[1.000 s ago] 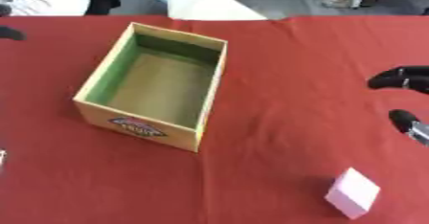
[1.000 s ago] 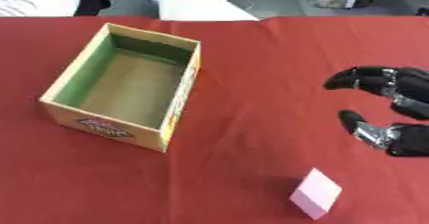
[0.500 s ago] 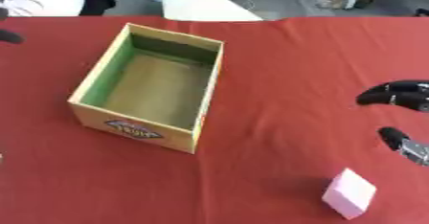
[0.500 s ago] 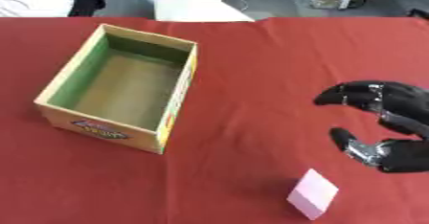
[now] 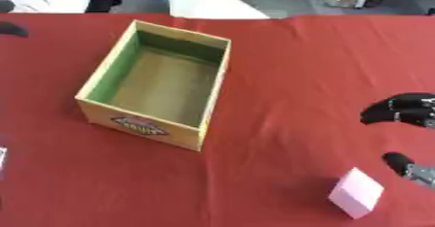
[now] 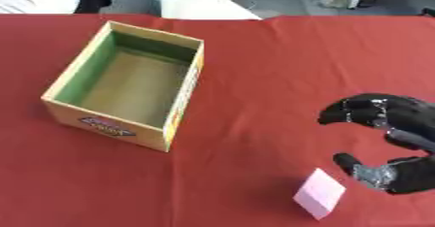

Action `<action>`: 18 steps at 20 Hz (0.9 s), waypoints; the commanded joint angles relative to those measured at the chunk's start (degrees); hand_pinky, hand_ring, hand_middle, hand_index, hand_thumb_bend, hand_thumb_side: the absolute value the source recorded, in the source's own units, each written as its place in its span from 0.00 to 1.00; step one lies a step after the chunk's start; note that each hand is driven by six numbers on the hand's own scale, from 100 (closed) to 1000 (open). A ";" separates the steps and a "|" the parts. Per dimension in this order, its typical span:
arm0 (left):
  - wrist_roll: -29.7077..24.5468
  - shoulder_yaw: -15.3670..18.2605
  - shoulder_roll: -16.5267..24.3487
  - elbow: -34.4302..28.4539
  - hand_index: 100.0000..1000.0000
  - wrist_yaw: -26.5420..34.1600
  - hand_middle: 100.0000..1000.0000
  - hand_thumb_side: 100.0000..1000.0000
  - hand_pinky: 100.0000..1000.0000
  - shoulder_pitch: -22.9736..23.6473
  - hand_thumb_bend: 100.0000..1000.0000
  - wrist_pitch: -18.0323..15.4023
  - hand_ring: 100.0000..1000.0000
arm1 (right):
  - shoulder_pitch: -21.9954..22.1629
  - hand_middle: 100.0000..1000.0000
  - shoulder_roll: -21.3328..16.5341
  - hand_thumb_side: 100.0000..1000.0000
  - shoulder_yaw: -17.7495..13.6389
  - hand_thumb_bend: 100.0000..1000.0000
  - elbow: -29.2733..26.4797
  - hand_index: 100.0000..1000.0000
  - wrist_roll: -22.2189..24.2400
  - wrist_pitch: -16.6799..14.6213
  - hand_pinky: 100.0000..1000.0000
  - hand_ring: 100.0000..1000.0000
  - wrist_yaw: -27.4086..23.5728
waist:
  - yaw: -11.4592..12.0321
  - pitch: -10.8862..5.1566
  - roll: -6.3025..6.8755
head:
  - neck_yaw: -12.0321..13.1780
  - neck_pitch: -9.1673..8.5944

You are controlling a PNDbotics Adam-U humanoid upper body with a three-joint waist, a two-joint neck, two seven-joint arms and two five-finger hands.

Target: Pick up objects on the table and place them in the box.

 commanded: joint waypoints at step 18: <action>-1.33 -0.22 1.10 -0.95 0.74 0.04 0.55 0.72 0.49 -0.08 0.00 0.36 0.65 | 1.60 0.86 -1.83 0.31 2.67 0.07 -0.22 0.96 13.05 1.77 0.91 0.88 -2.65 | -0.14 -1.31 0.13 | -0.05 1.42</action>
